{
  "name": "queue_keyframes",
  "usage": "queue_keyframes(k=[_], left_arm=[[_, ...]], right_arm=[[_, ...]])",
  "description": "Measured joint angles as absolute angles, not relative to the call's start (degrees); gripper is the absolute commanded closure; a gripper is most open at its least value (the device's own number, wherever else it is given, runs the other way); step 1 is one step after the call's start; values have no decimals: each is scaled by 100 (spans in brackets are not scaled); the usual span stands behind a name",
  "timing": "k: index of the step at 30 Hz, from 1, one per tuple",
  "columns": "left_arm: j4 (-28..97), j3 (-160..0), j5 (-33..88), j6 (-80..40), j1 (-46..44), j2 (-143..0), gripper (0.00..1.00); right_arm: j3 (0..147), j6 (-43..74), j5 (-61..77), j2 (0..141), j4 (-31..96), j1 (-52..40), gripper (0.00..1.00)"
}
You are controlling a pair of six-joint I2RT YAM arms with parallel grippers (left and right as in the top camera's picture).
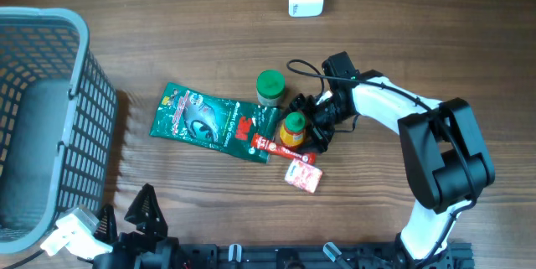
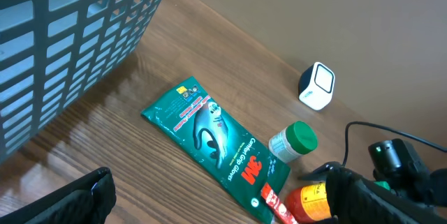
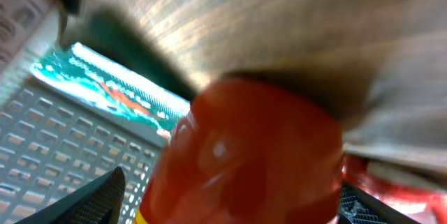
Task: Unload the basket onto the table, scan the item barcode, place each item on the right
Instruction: 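Lift the chili bottle with the right gripper and rotate it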
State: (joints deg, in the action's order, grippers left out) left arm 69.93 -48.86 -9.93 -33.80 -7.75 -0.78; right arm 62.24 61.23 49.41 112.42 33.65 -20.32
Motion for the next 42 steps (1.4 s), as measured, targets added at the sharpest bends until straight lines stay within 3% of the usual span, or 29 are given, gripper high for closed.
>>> queue_keyframes(k=[10, 16, 24, 31, 37, 42], left_arm=[[6993, -4886, -993, -3380, -775, -78, 0], [6993, -4886, -993, -3378, -775, -78, 0], [6991, -4886, -993, -3380, -775, -78, 0], [6993, -4886, -993, -3378, -775, -78, 0], [6993, -4886, -993, -3380, -775, -78, 0], [6993, -4886, -993, -3380, -775, -78, 0]], right_arm=[[6213, 6165, 4668, 11242, 3035, -2032, 48], [6213, 6167, 4665, 11242, 3081, -2021, 61], [6200, 6335, 4110, 10986, 4222, -1264, 62], [6180, 7352, 2596, 9498, 5850, -655, 61], [6173, 8263, 2027, 8348, 6305, -655, 51], [6119, 8281, 1776, 8147, 6086, -652, 43]])
